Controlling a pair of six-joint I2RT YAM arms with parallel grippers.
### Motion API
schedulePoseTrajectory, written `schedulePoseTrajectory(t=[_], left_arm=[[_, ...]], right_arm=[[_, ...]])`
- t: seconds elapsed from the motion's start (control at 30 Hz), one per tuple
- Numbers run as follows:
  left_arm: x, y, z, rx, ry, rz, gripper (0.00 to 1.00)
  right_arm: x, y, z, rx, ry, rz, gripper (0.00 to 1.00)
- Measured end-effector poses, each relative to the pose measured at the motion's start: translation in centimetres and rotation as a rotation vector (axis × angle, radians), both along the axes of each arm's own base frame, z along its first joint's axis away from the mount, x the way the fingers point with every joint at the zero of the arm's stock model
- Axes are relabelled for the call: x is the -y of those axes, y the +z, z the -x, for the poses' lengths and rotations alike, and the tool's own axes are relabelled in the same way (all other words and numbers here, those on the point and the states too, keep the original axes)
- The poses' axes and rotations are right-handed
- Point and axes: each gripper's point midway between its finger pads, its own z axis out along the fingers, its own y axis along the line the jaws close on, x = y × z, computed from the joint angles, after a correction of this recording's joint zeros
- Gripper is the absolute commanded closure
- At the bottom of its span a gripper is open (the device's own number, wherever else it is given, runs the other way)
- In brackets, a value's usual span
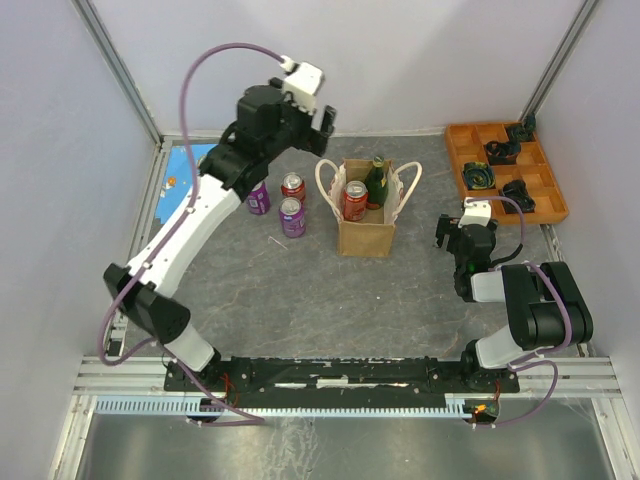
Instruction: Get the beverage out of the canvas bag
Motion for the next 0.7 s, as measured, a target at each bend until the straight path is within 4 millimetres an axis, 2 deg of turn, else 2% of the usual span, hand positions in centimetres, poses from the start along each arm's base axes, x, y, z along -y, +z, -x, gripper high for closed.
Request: schedulePoseTrajectory(t=[0.07, 0.13, 0.27, 0.33, 0.43, 0.57, 0.7], left_arm=[[2.9, -0.7, 0.4, -0.016, -0.087, -0.028, 0.08], [6.1, -2.3, 0.7, -0.051, -0.17, -0.066, 0.11], [11.4, -7.6, 1.1, -0.166, -0.287, -0.157, 0.15], [13.1, -10.2, 1.4, -0.221, -0.32, -0.196, 0.16], [14.8, -14.0, 1.8, -0.302, -0.35, -0.251, 0.17], [15.5, -17.5, 1.8, -0.375, -0.36, -0.299, 0.16], [15.5, -19.2, 1.2, -0.408, -0.347, -0.325, 0.14]], right_arm=[[0.0, 0.0, 0.0, 0.0, 0.0, 0.0, 0.01], [0.0, 0.0, 0.0, 0.0, 0.0, 0.0, 0.01], [0.0, 0.0, 0.0, 0.0, 0.0, 0.0, 0.01], [0.0, 0.0, 0.0, 0.0, 0.0, 0.0, 0.01], [0.0, 0.0, 0.0, 0.0, 0.0, 0.0, 0.01], [0.0, 0.0, 0.0, 0.0, 0.0, 0.0, 0.01], [0.0, 0.0, 0.0, 0.0, 0.0, 0.0, 0.01]])
